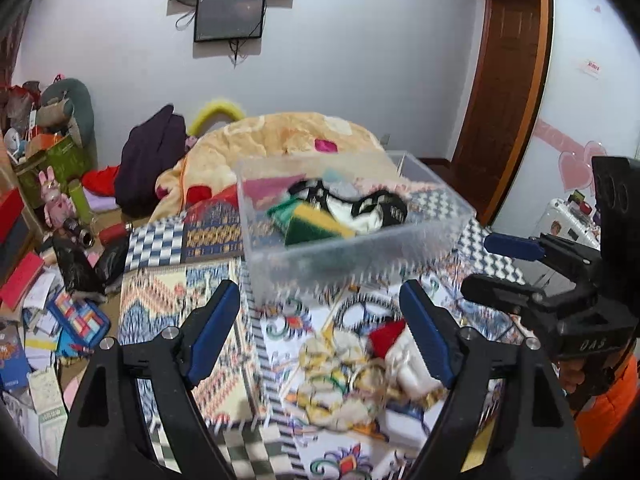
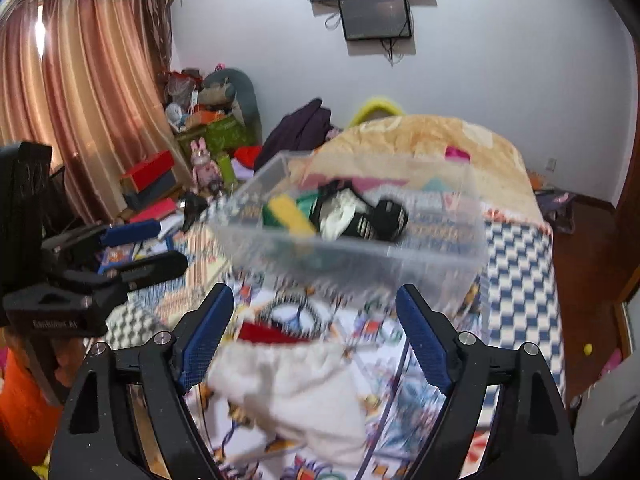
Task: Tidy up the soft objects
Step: 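Grasp the floral scarf with left tool while right tool grasps the white drawstring pouch, then drop the scarf into the clear box with left tool while right tool drops the pouch in, then grasp the red velvet pouch with left tool while right tool grasps the beaded bracelet, then drop the red pouch into the clear box with left tool while right tool drops the bracelet in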
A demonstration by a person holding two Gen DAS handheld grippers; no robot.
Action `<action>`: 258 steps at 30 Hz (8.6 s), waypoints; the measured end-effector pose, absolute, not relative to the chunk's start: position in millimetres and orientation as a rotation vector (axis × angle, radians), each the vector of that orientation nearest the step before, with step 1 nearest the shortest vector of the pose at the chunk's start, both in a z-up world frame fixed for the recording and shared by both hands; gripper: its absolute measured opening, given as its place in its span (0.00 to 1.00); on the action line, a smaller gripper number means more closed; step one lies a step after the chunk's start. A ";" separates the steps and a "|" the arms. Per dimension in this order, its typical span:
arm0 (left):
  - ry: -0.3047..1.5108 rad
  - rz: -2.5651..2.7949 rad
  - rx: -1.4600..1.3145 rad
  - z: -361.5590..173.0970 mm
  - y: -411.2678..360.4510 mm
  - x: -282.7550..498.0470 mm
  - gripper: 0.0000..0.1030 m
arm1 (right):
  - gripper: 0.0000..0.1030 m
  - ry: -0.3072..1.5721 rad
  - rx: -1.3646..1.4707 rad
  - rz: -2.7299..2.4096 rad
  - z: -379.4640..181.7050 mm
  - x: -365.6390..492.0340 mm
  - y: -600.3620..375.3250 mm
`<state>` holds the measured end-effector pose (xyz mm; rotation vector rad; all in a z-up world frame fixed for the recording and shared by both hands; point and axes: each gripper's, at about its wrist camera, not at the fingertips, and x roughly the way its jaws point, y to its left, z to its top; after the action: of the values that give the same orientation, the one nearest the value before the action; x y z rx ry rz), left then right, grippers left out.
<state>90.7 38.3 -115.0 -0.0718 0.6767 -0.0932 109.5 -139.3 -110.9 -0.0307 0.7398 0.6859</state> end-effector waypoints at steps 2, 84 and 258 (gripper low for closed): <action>0.693 -0.076 -0.083 -124.1 40.1 85.6 0.80 | 0.79 0.768 -0.042 0.692 -121.1 103.8 -135.2; 0.503 -0.080 -0.082 -70.9 2.1 176.2 0.10 | 0.11 0.510 0.117 0.559 -59.8 166.9 -159.4; 0.661 0.074 0.017 -129.6 60.4 189.5 0.35 | 0.27 0.767 -0.041 0.579 -123.2 203.1 -113.2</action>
<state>189.5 60.4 -129.6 0.0166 0.6609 0.0736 203.1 -113.2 -123.2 -0.0413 0.7673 0.5786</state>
